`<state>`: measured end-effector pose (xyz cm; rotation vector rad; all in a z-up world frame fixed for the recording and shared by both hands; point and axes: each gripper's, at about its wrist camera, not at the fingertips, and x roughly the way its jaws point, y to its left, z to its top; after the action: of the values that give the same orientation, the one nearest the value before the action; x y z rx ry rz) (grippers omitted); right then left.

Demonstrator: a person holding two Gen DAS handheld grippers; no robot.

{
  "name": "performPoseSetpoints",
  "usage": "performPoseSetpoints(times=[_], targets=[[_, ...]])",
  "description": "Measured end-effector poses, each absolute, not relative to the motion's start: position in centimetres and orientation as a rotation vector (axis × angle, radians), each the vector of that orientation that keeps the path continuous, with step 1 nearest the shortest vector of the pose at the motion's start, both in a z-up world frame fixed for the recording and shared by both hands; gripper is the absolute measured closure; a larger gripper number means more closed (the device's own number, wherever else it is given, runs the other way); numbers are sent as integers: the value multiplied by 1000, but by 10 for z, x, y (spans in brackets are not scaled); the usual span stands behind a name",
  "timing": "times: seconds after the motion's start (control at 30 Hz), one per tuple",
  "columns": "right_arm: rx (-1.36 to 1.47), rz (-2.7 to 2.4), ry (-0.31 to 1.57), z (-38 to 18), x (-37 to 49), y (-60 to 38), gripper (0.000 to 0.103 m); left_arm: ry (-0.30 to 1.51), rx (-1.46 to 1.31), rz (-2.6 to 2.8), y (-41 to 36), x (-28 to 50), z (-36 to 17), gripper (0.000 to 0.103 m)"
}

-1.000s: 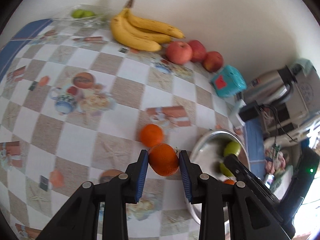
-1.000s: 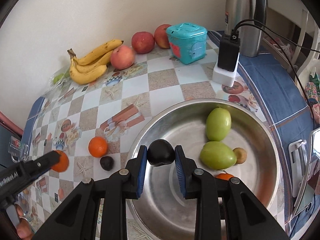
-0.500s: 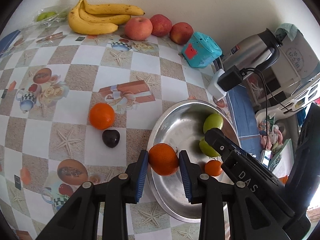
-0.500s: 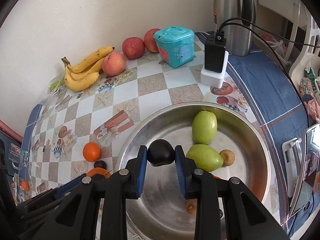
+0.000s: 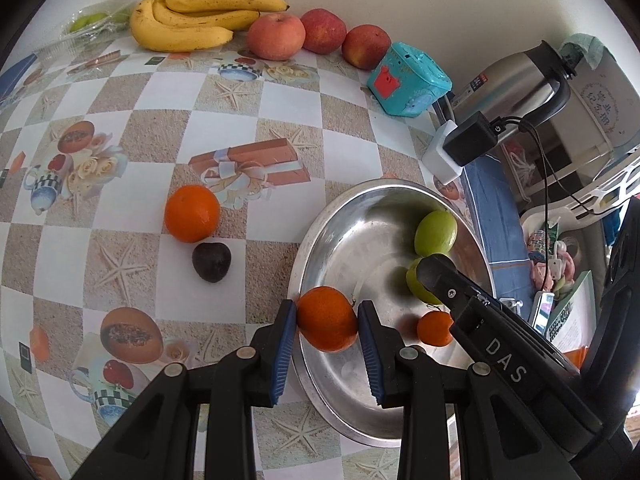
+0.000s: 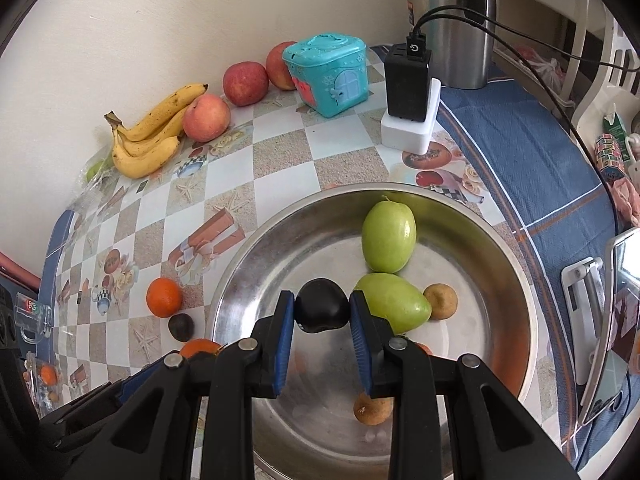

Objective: Organize fruits
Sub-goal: 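Open the right tool to drop the plum while the left tool releases the orange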

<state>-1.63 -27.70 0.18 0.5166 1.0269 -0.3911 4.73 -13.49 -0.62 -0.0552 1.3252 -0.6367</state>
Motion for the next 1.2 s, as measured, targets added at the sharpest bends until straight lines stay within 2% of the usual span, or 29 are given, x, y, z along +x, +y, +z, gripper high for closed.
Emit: performPoseSetpoints(times=[0.53, 1.2], targets=[[545, -405, 1056, -4, -17, -279, 73, 1344, -62, -632, -135, 48, -10, 64], [525, -403, 1054, 1, -18, -278, 73, 1317, -73, -549, -115, 61, -5, 64]])
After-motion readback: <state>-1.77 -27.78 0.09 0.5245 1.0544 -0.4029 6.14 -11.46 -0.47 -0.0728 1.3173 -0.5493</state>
